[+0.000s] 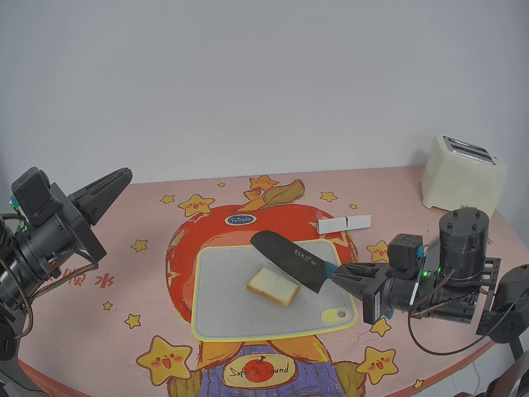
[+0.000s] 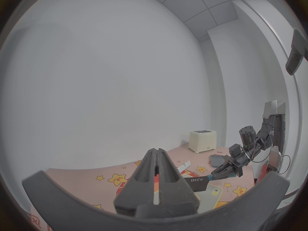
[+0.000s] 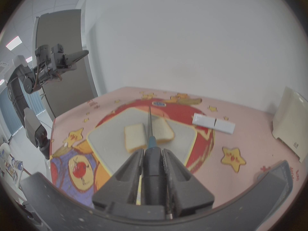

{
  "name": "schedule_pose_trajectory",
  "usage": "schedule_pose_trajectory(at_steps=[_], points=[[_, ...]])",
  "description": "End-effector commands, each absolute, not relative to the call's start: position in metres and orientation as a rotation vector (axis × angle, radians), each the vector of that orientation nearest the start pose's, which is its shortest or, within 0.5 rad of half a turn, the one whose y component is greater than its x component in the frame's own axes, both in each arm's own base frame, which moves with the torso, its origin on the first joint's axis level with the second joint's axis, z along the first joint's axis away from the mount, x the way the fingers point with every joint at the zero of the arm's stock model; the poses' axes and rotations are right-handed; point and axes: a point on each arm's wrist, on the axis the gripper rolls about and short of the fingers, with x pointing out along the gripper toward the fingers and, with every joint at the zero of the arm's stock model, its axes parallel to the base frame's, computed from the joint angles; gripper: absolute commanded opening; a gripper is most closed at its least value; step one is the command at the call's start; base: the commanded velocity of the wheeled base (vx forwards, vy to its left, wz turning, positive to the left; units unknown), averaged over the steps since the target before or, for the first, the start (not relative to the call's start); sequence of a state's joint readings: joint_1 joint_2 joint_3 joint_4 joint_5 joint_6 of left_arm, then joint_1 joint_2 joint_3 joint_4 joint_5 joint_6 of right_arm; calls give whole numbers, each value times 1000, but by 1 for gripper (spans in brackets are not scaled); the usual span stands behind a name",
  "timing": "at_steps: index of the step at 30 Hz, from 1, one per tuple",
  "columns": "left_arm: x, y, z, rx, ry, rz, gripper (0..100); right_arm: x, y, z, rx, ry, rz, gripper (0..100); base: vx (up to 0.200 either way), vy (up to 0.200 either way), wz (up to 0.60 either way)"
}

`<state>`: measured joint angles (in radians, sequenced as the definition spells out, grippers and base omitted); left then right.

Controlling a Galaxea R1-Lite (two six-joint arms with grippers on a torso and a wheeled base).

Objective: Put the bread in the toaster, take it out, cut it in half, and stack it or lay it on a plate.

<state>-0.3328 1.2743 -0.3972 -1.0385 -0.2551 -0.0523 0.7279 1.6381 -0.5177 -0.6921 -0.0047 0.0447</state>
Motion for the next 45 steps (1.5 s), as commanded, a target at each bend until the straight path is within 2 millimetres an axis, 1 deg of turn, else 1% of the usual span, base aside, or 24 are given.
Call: schedule_pose_trajectory(at_steps=[1, 13, 16, 20, 25, 29, 32, 37, 42, 43, 45], points=[[170, -65, 218, -57, -153, -590, 0, 191, 170, 135, -107, 405, 705, 0, 0, 0, 0], [170, -65, 213, -56, -134, -592, 0, 192, 171, 142, -84, 341, 697, 0, 0, 0, 0], [169, -65, 212, -56, -128, -595, 0, 188, 173, 146, -82, 311, 684, 0, 0, 0, 0], [168, -65, 207, -54, -116, -594, 0, 190, 173, 150, -73, 272, 637, 0, 0, 0, 0], [167, -64, 206, -54, -111, -594, 0, 189, 173, 149, -82, 262, 600, 0, 0, 0, 0], [166, -64, 206, -45, -117, -594, 0, 182, 179, 148, -94, 261, 597, 0, 0, 0, 0], [166, -64, 205, -44, -114, -594, 0, 182, 181, 149, -92, 248, 573, 0, 0, 0, 0], [165, -64, 204, -41, -112, -595, 0, 179, 184, 149, -83, 234, 580, 0, 0, 0, 0], [162, -62, 205, -43, -121, -580, 0, 177, 182, 150, -77, 230, 580, 0, 0, 0, 0], [160, -60, 206, -43, -127, -574, 0, 178, 180, 152, -74, 226, 574, 0, 0, 0, 0], [149, -55, 213, -47, -175, -556, 0, 177, 177, 157, -61, 208, 569, 0, 0, 0, 0]])
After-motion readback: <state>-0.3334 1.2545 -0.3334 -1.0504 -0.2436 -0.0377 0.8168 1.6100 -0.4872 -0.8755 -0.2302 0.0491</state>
